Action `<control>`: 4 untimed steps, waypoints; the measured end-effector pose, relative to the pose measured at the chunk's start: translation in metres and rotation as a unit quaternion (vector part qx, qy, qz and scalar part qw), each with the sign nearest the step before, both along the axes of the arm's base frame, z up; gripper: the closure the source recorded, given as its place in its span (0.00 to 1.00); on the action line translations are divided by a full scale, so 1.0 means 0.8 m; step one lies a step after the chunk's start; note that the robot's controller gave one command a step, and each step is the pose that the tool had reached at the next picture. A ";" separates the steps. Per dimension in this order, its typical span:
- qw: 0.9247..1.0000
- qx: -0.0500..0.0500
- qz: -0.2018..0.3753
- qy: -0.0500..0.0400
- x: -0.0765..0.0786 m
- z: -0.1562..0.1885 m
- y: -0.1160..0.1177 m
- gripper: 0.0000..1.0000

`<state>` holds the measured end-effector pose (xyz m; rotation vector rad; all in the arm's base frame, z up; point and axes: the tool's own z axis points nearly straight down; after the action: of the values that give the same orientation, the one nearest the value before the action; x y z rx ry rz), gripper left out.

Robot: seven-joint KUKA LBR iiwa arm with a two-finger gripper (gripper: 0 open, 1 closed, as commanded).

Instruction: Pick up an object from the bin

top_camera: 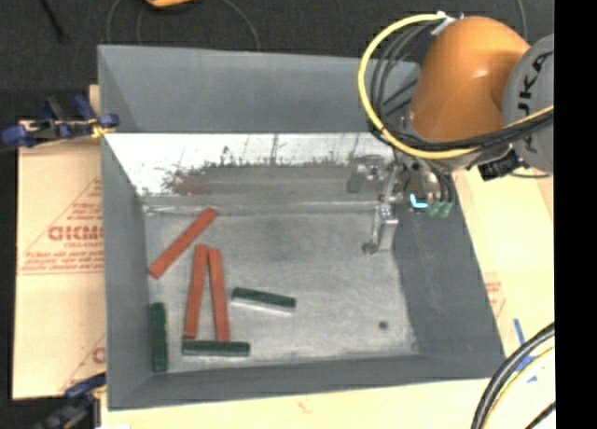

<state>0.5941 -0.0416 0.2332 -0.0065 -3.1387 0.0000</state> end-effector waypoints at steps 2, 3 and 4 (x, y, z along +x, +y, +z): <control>1.000 -0.001 0.001 -0.008 0.001 -0.044 -0.030 0.00; 1.000 0.000 0.027 0.000 -0.028 -0.083 -0.066 0.00; 0.999 0.000 -0.038 -0.006 0.004 -0.116 -0.085 0.00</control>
Offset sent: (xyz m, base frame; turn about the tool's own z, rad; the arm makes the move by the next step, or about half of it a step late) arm -0.0047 -0.0519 -0.0870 0.0031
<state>0.5974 -0.1100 0.1407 -0.1273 -3.1474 0.0003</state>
